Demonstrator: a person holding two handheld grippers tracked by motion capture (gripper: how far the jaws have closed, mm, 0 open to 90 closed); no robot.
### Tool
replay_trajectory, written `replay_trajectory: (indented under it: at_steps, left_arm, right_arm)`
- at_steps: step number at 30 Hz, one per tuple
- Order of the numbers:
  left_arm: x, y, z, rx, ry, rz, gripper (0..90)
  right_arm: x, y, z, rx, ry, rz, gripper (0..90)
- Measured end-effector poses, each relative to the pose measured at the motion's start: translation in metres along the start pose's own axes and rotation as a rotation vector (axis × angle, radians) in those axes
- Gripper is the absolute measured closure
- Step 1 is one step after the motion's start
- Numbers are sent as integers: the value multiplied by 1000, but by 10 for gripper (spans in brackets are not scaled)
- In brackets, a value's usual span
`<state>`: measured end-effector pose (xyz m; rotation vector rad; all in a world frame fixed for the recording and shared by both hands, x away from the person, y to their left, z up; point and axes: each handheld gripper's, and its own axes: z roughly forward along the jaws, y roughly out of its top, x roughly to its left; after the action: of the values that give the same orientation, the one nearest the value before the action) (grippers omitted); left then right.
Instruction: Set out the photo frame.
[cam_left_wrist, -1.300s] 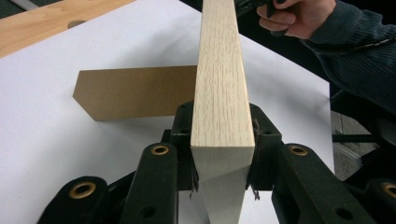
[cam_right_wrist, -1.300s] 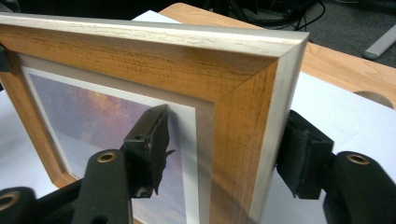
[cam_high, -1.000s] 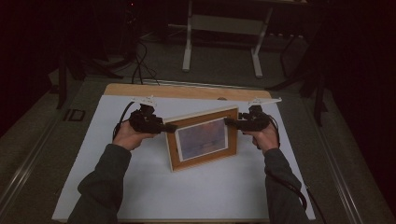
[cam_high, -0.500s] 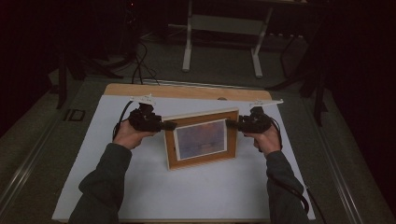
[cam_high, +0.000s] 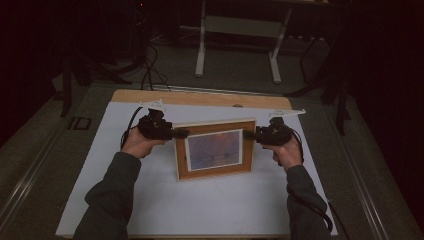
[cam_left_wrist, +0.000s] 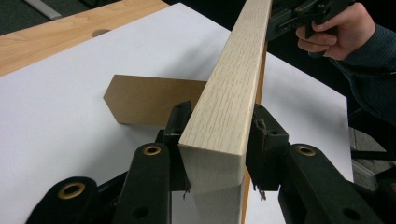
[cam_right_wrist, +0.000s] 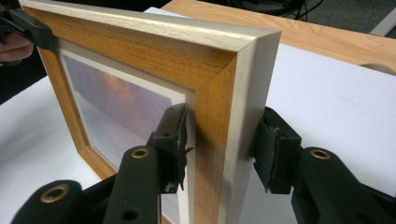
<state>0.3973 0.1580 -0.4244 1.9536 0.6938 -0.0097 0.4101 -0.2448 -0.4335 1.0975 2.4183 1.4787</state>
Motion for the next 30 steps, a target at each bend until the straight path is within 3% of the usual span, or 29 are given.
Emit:
replay_trajectory:
  at_steps: [30]
  left_arm:
    - [6,4,3,8,-25,-11,608]
  right_arm:
    - [10,-14,-13,-5,7,33,635]
